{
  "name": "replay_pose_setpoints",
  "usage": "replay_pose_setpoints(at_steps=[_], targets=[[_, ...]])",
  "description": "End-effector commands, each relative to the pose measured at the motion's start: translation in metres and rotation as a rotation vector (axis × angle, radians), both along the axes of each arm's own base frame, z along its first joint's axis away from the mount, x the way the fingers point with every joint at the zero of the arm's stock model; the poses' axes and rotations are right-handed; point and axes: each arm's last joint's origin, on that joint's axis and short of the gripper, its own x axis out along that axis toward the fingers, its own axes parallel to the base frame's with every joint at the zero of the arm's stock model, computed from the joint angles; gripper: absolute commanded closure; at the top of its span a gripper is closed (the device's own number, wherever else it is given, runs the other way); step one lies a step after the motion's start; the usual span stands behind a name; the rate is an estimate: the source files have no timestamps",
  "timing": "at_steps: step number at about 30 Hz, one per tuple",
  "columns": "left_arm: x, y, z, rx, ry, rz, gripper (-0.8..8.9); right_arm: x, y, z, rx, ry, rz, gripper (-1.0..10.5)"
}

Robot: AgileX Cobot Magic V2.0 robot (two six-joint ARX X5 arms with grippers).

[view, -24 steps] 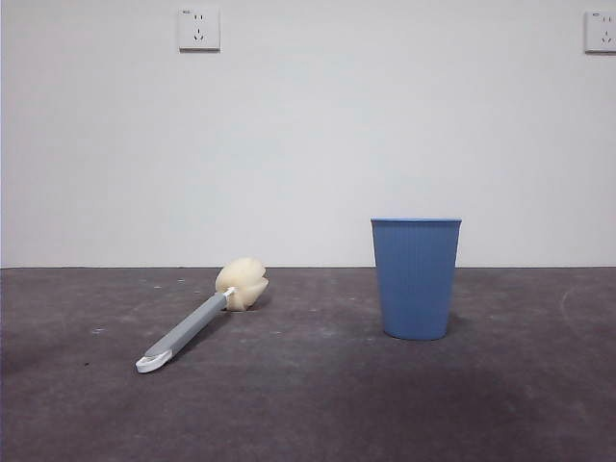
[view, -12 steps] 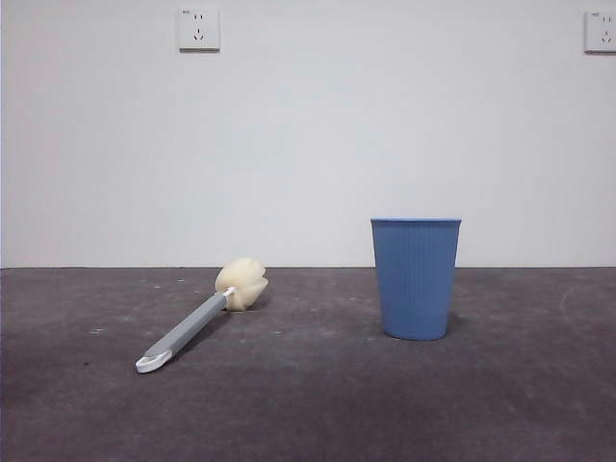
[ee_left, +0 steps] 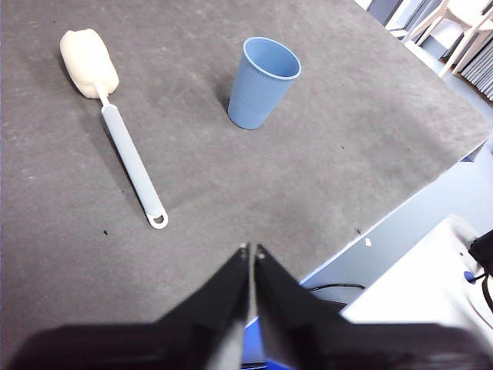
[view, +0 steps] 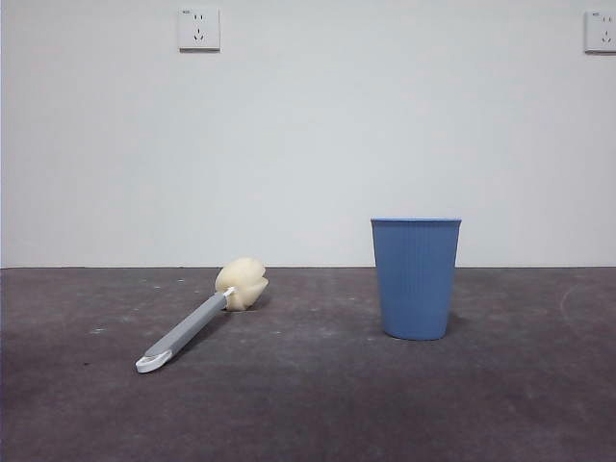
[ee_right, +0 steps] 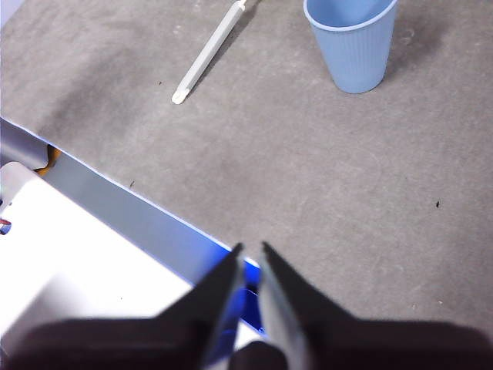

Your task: Pick up the cup brush,pick up the cup,insert the brush into the cup,clean the cup,put the cup brush back,put the cup back to the fixed position on the table

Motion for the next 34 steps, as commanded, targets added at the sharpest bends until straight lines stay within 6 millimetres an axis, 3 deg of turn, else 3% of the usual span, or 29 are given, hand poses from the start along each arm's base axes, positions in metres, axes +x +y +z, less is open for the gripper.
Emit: replay_pose_setpoints(at_steps=[1, 3, 4, 19, 27, 31, 34], targets=[[0.000, 0.000, 0.002, -0.005, -0.002, 0.006, 4.18, 0.000, 0.000, 0.001, 0.007, -0.007, -0.004, 5.3], [0.000, 0.000, 0.002, -0.008, -0.003, 0.006, 2.29, 0.001, 0.000, 0.002, 0.021, -0.002, -0.020, 3.6], [0.000, 0.000, 0.002, -0.008, -0.005, 0.006, 2.20, 0.001, 0.000, 0.002, 0.024, 0.000, -0.024, 3.3], [0.017, -0.002, 0.005, -0.046, 0.037, 0.015, 2.22, 0.002, 0.001, 0.002, 0.027, -0.006, -0.021, 3.5], [0.051, -0.010, 0.016, -0.096, 0.028, -0.011, 2.23, 0.002, 0.001, 0.003, 0.036, -0.003, -0.032, 3.5], [0.075, -0.022, 0.012, -0.085, 0.071, -0.030, 3.14, 0.002, 0.001, 0.003, 0.036, -0.002, -0.034, 3.5], [0.095, -0.038, 0.004, -0.054, 0.109, -0.031, 3.14, 0.002, 0.001, 0.003, 0.037, -0.002, -0.034, 3.5]])
